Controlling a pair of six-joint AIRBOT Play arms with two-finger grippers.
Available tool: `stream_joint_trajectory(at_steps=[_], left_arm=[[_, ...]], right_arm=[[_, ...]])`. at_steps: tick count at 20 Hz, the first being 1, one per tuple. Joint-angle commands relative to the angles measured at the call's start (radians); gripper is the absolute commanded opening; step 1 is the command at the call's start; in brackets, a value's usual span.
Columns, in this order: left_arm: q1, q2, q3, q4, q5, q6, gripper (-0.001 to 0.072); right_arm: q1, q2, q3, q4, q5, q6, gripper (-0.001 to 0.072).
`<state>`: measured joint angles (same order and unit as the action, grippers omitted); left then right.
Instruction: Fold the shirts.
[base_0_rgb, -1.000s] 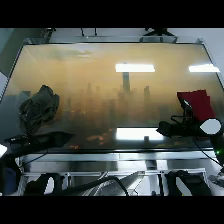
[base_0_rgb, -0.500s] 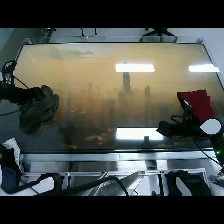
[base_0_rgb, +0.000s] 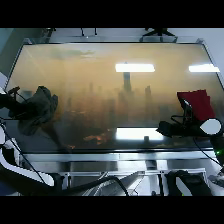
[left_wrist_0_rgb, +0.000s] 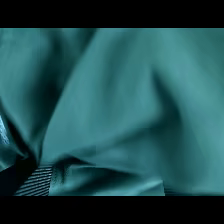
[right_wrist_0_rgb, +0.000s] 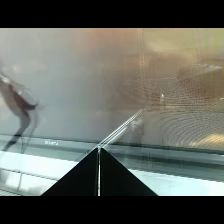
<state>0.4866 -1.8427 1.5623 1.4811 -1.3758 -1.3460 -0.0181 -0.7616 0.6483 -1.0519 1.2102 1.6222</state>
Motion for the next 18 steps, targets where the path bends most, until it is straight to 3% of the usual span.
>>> stream_joint_trajectory(at_steps=[1, 2, 6, 12, 14, 18], left_arm=[[0.008, -0.060, 0.006, -0.061, 0.027, 0.073, 0.0347], [-0.003, -0.061, 0.007, -0.080, 0.004, 0.090, 0.0016], [-0.055, 0.005, 0.049, -0.259, -0.108, 0.105, 0.0021], [-0.288, 0.297, 0.105, -0.756, -0.130, 0.121, 0.0021], [-0.425, 0.371, 0.104, -0.798, -0.093, 0.126, 0.0021], [-0.719, 0.409, 0.087, -0.740, 0.005, 0.110, 0.0021]], right_arm=[[0.001, 0.001, 0.000, 0.002, -0.002, 0.000, 0.0025], [0.001, 0.001, 0.000, 0.002, -0.002, 0.000, 0.0025], [0.001, 0.001, 0.000, 0.002, -0.002, 0.000, 0.0025], [0.001, 0.001, 0.000, 0.002, -0.026, 0.000, 0.0025], [0.001, 0.001, 0.000, 0.002, -0.030, 0.000, 0.0025], [0.001, 0.001, 0.000, 0.002, -0.028, 0.000, 0.0025]])
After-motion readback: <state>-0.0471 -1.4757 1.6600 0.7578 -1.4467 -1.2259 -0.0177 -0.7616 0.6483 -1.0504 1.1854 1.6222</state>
